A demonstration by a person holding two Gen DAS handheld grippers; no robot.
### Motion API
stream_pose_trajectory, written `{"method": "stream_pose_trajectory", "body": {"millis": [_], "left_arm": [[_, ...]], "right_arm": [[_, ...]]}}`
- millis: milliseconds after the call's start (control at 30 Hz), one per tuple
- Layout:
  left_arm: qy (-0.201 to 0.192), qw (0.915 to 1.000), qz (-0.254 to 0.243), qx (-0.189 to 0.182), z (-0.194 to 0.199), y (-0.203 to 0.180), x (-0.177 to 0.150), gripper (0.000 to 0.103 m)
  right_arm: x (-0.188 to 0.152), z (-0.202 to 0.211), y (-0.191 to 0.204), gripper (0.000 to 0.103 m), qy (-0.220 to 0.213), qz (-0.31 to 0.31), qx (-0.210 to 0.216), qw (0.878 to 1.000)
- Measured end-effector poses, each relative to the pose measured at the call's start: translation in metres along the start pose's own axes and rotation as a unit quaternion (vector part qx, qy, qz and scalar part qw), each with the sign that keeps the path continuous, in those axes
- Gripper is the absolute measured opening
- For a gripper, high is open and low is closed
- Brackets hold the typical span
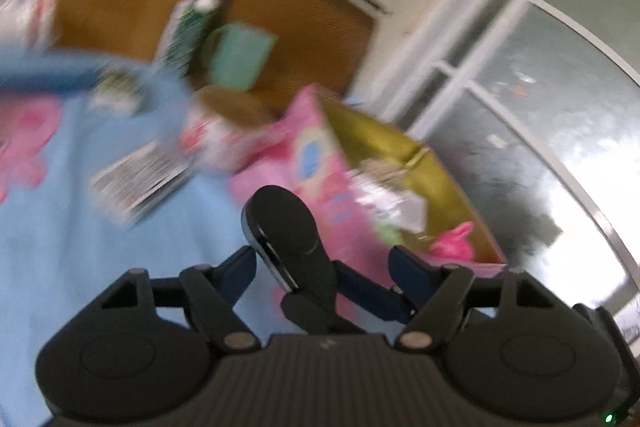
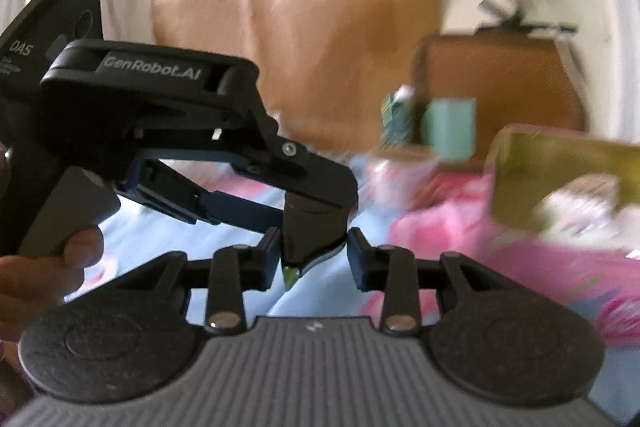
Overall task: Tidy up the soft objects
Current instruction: 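Carry the highlighter into the pink tin and open the left gripper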
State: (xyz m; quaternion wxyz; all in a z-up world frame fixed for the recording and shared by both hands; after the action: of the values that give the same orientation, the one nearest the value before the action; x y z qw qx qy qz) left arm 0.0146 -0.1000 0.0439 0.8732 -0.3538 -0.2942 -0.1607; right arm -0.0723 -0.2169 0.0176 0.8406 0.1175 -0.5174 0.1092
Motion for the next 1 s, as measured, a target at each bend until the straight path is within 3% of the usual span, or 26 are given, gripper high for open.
{"method": "stream_pose_trajectory", "body": {"millis": [233, 367, 567, 700, 867, 933, 1000], "left_arm": [[0.027, 0.9958, -0.083, -0.026, -0.059, -0.061, 0.032, 0.074], [0.058, 0.9934, -0.093, -0.036, -0.097, -0.079, 0.036, 0.074], [0.073, 0.9922, -0.100, -0.018, -0.122, -0.081, 0.035, 0.074], [0.066, 0.9935, -0.088, -0.028, -0.110, -0.076, 0.034, 0.075], [0.007, 0.9974, -0.061, -0.038, -0.053, -0.044, 0.028, 0.080], [-0.017, 0.9990, -0.037, -0.019, -0.029, -0.015, 0.024, 0.081], [-0.039, 0.9990, -0.008, 0.022, -0.007, 0.019, 0.020, 0.081]], "right_arm": [[0.007, 0.029, -0.055, 0.039, -0.041, -0.042, -0.085, 0.995], [0.005, 0.030, -0.083, 0.039, -0.036, -0.065, -0.119, 0.990], [-0.001, 0.022, -0.100, 0.046, -0.027, -0.082, -0.145, 0.986], [-0.002, 0.026, -0.097, 0.047, -0.035, -0.085, -0.143, 0.986], [0.003, 0.033, -0.086, 0.047, -0.064, -0.084, -0.118, 0.987], [0.008, 0.030, -0.072, 0.047, -0.069, -0.068, -0.100, 0.990], [0.012, 0.022, -0.057, 0.047, -0.061, -0.052, -0.073, 0.994]]}}
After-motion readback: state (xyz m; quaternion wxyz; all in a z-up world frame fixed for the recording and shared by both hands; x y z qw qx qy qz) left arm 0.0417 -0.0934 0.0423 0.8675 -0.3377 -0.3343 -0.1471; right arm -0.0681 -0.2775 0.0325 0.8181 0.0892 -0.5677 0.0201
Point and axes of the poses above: each gripper's, at about its wrist camera, not at the fingertips, and z roughly against the way its jaws point, y to its left, x to its top, the point moved 2 cm from there along -z, roughly the way its jaws point, and after that the axes turned 8 degrees about y, right-handed, at the moved point
